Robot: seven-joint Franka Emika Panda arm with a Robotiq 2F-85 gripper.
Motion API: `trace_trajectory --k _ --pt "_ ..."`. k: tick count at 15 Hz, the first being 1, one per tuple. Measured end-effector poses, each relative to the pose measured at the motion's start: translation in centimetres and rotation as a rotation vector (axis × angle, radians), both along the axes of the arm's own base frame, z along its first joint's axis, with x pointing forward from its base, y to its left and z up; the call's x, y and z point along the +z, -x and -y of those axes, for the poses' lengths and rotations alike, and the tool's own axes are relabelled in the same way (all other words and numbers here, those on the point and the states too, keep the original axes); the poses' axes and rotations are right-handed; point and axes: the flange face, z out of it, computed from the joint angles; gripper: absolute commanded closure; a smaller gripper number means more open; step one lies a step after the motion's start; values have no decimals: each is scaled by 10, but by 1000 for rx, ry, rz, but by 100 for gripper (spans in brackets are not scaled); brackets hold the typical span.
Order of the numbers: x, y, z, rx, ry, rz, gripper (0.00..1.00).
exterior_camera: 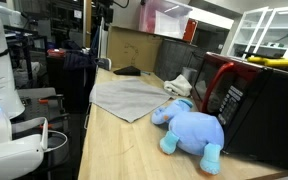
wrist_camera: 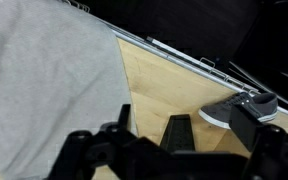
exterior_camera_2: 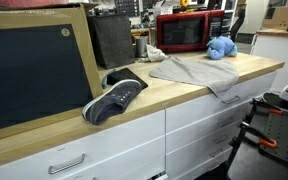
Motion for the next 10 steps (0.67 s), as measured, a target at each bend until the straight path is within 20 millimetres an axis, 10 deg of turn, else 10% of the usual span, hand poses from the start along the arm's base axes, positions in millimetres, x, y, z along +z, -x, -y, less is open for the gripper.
trace_trajectory --k 6,10 --pt "-5 -3 7 -13 8 -11 0" --pt "-32 -17 50 -60 36 -57 0"
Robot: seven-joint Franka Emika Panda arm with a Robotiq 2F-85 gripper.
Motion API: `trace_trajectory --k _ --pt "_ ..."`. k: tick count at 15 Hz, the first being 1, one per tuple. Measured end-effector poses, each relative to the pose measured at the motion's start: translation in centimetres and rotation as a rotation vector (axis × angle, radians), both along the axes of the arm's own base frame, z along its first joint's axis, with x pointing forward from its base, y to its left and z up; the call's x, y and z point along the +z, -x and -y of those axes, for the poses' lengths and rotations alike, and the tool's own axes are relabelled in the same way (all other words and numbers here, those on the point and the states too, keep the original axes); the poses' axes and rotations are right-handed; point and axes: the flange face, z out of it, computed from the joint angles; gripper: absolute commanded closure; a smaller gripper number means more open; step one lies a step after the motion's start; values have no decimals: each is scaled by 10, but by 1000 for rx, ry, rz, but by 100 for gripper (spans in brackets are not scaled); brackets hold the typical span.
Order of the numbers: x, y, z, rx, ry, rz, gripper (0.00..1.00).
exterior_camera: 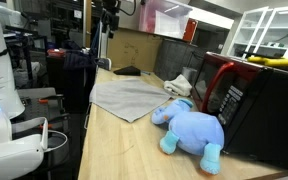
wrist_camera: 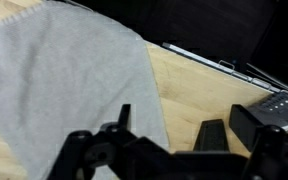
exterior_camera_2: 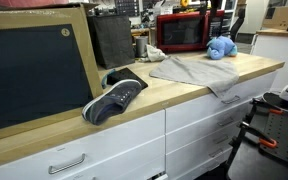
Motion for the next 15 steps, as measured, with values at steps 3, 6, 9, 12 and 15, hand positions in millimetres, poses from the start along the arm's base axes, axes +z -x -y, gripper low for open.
trace_trajectory --k 3,6,9,12,15 --pt "-37 -8 51 -54 32 -33 0" --pt "-83 -3 100 -102 75 -52 0" --pt "-130 11 134 -137 106 -50 0" --pt "-166 25 158 -175 133 -43 0" --pt "-190 35 181 -209 162 -44 0"
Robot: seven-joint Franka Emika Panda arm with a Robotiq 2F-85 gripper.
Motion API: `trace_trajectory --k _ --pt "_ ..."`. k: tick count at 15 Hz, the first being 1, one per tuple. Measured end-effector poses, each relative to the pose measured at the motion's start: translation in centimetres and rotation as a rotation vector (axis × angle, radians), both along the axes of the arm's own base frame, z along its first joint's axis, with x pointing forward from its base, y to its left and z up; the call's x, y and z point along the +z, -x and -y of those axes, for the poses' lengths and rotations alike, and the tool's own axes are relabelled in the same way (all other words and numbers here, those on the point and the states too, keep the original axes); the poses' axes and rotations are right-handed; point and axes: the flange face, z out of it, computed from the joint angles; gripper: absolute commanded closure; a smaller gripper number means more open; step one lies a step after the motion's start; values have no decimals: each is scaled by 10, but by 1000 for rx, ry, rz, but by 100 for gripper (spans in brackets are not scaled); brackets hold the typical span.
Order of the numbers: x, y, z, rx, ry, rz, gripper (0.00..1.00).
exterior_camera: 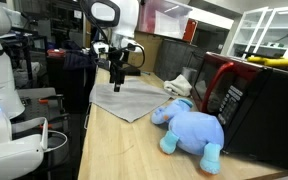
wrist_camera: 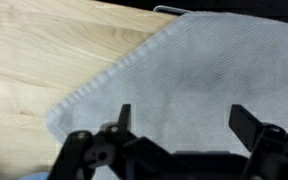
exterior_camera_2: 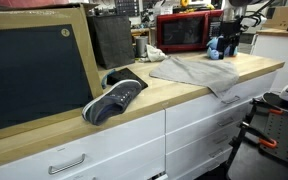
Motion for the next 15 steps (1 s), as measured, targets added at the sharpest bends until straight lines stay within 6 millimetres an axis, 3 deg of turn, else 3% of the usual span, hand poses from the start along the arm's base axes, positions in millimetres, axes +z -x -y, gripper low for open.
trace_trajectory --k 4,10,15 --pt "-19 11 30 -43 23 -30 0" --pt "-47 27 59 -89 42 -107 0" --pt "-58 11 69 -195 68 -117 0"
